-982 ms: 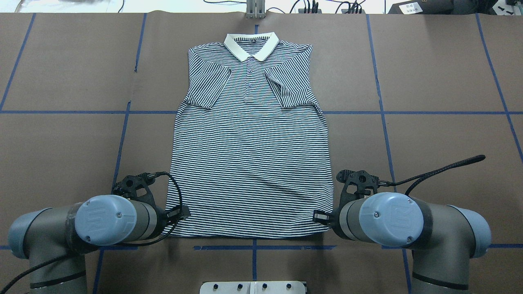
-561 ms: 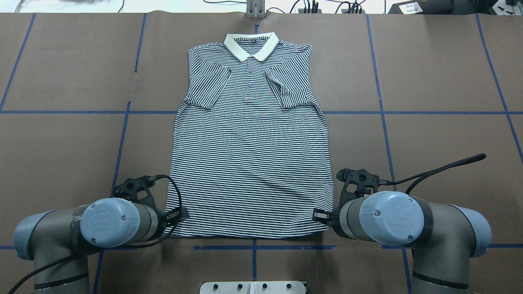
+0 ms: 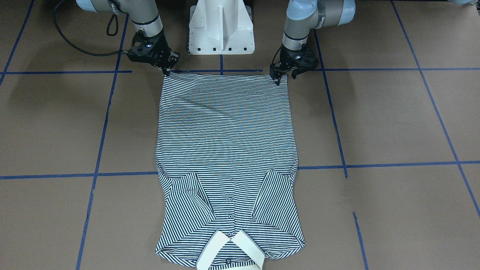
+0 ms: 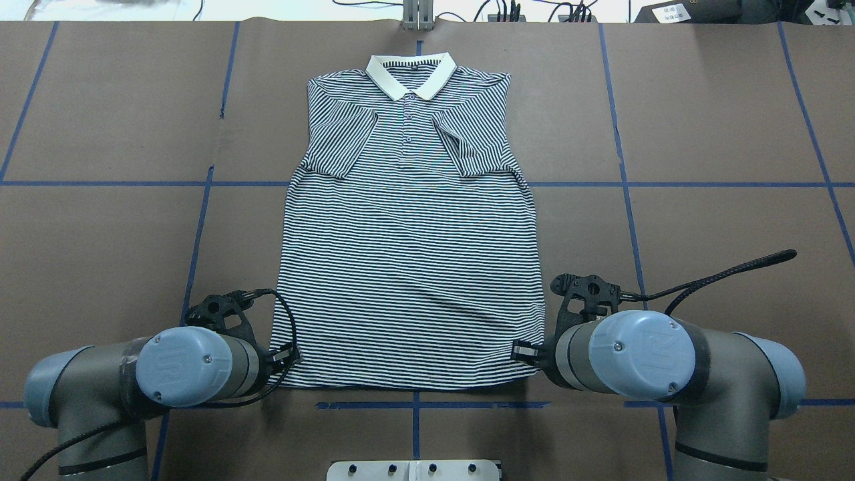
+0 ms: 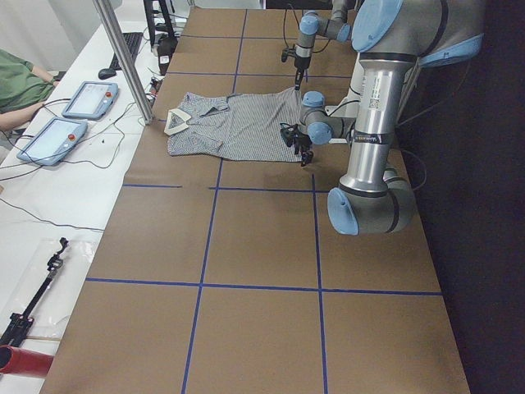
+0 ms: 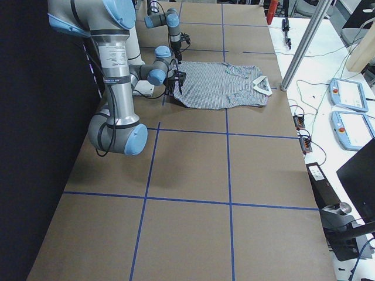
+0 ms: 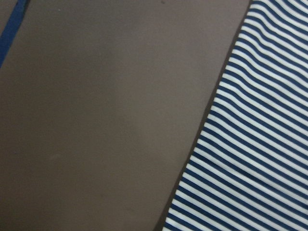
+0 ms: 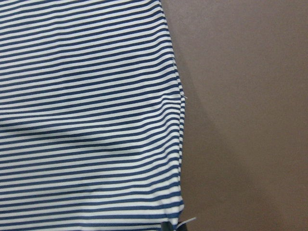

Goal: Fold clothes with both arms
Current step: 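Grasp both hem corners with the left and right grippers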

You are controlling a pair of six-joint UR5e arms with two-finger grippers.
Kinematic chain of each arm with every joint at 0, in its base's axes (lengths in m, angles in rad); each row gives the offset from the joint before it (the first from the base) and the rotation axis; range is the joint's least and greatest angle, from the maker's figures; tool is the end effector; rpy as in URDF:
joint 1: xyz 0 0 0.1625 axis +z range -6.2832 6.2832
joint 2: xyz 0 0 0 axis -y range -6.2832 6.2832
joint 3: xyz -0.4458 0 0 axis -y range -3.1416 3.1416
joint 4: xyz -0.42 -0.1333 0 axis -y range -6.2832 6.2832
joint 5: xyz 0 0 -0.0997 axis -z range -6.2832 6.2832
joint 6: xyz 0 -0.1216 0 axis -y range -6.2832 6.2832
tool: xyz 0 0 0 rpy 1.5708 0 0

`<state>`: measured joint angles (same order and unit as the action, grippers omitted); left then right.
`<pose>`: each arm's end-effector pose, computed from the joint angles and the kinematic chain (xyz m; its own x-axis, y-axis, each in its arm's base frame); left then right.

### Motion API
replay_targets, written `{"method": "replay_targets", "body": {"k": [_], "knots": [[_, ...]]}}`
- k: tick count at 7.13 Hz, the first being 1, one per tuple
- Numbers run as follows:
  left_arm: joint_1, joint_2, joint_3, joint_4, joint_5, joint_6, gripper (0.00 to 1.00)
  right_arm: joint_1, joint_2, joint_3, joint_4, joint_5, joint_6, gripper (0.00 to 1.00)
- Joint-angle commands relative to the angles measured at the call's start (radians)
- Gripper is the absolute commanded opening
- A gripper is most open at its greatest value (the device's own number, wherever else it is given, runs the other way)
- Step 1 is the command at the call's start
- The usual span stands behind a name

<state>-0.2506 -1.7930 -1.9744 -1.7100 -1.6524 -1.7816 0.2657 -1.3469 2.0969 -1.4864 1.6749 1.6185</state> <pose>0.5453 -0.2670 0.3697 0.6431 -0.3799 -0.6649 0.3344 0.9204 -0.2024 -0.5114 -0.2642 0.3182 0.6384 0.2229 0.7367 -0.2176 0.9704 -0.1050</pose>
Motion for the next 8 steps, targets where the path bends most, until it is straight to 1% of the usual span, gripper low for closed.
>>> {"method": "replay_targets", "body": {"k": [1, 2, 3, 5, 6, 7, 8], "knots": [[0.007, -0.003, -0.003, 0.009, -0.001, -0.002, 0.11, 0.004, -0.001, 0.011, -0.003, 0.006, 0.0, 0.0], [0.008, -0.006, -0.01, 0.009, -0.003, -0.002, 0.04, 0.004, -0.001, 0.011, -0.003, 0.006, 0.0, 0.0], [0.019, -0.009, -0.017, 0.024, -0.003, -0.002, 0.0, 0.006, -0.001, 0.011, -0.003, 0.006, 0.0, 0.0], [0.022, -0.008, -0.053, 0.038, -0.004, -0.002, 0.0, 0.013, -0.009, 0.015, -0.003, 0.02, 0.0, 0.0], [0.025, -0.011, -0.094, 0.105, -0.007, 0.013, 0.0, 0.017, -0.017, 0.031, -0.003, 0.022, 0.0, 0.0], [0.03, -0.016, -0.151, 0.178, -0.01, 0.014, 0.0, 0.018, -0.034, 0.067, -0.003, 0.054, -0.002, 0.0], [0.046, -0.025, -0.196, 0.197, -0.01, -0.002, 0.0, 0.02, -0.064, 0.115, -0.005, 0.096, 0.0, 0.0]]}}
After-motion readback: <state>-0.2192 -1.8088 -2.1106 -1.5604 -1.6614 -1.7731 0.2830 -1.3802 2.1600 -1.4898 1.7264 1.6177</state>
